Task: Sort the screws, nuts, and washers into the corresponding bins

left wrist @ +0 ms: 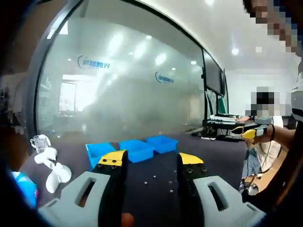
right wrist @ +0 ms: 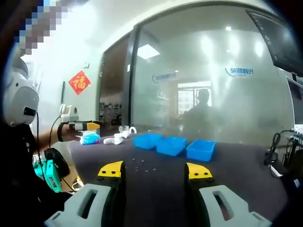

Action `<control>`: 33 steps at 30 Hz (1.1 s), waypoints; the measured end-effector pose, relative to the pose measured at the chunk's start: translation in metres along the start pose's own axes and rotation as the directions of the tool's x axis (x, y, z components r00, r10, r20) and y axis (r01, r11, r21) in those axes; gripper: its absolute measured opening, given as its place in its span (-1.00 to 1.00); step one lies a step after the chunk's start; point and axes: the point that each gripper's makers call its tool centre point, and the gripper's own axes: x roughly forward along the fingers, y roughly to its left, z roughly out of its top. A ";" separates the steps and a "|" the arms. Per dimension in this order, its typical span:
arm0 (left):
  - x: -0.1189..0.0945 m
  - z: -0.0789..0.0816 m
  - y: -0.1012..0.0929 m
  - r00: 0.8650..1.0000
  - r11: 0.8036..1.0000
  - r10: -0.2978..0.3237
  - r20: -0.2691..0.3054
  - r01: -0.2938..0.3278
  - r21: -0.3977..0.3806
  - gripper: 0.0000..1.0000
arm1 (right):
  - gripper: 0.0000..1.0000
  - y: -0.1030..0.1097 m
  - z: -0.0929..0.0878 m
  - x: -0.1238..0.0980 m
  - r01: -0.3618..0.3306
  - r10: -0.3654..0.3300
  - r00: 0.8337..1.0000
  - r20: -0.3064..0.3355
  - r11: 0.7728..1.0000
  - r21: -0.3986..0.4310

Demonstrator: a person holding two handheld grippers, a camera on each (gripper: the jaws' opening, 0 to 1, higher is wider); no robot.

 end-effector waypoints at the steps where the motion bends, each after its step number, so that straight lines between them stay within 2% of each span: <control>1: -0.003 -0.004 0.000 1.000 1.000 0.013 -0.011 -0.013 0.003 -0.18 | -0.10 0.000 0.000 0.000 0.000 0.000 1.000 0.000 1.000 0.000; 4: -0.011 -0.012 -0.003 1.000 1.000 0.013 -0.019 -0.013 -0.019 -0.18 | -0.10 0.000 -0.001 0.001 -0.001 0.001 1.000 0.000 1.000 0.003; 9: -0.021 -0.014 0.000 0.999 0.999 0.029 -0.018 -0.029 -0.015 -0.18 | -0.10 -0.001 -0.002 0.003 -0.002 0.002 1.000 -0.005 1.000 0.005; 14: -0.026 -0.023 0.003 0.999 0.999 0.025 -0.035 -0.026 -0.028 -0.18 | -0.10 0.000 -0.002 0.005 -0.005 0.005 1.000 -0.005 1.000 0.006; 21: -0.030 -0.032 -0.017 0.993 0.997 -0.078 -0.088 0.079 0.013 -0.17 | -0.10 0.003 -0.004 0.007 -0.010 0.010 1.000 -0.011 1.000 0.005; 23: -0.031 -0.034 -0.024 0.988 0.993 -0.116 -0.104 0.119 0.022 -0.17 | -0.10 0.003 -0.003 0.008 -0.011 0.011 1.000 -0.011 1.000 0.005; 30: -0.030 -0.040 -0.038 0.972 0.981 -0.191 -0.139 0.193 0.008 -0.17 | -0.10 0.006 -0.003 0.007 -0.014 0.014 1.000 -0.011 1.000 0.002; 32: -0.031 -0.046 -0.046 0.957 0.971 -0.233 -0.174 0.239 0.013 -0.17 | -0.10 0.006 -0.003 0.007 -0.014 0.014 1.000 -0.010 1.000 0.002; 33: -0.032 -0.050 -0.052 0.943 0.961 -0.266 -0.201 0.275 0.019 -0.17 | -0.10 0.006 -0.003 0.006 -0.013 0.013 1.000 -0.011 1.000 0.003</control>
